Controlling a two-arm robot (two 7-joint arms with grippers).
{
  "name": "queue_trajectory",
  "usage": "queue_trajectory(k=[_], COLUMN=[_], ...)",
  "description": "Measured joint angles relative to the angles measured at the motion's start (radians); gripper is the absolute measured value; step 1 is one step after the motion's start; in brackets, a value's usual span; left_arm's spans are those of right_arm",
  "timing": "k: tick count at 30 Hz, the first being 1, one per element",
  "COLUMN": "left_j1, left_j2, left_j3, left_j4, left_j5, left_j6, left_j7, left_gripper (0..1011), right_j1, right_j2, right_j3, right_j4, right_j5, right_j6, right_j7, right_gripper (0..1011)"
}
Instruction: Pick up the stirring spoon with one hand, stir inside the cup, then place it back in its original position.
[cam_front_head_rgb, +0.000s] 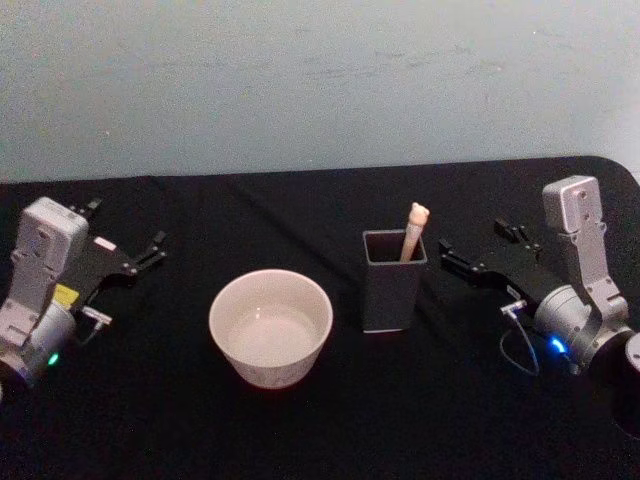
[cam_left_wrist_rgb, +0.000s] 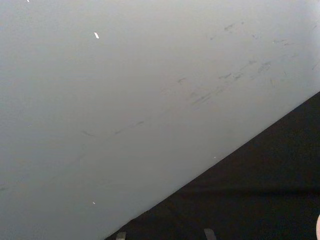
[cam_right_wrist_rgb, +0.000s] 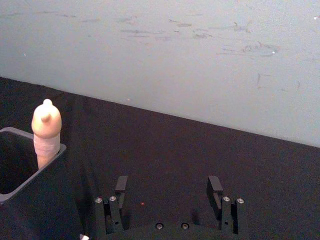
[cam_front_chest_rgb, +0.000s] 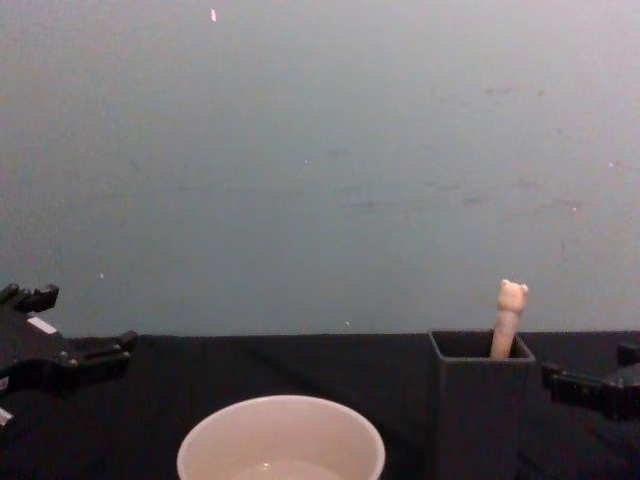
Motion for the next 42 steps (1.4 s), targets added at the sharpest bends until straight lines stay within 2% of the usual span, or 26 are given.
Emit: queue_trajectory(k=[42], left_j1=[0.000], left_j2=[0.000], left_j3=[0.000], left_j4=[0.000], left_j5=[0.000], left_j6=[0.000], left_j7=[0.000], left_gripper=[1001], right_j1=[0.000], right_j2=[0.002], right_j3=[0.001], right_j4=[-0.004], right_j5=[0.005], right_j6=[-0.002], right_j7=[-0.002], right_gripper=[1002])
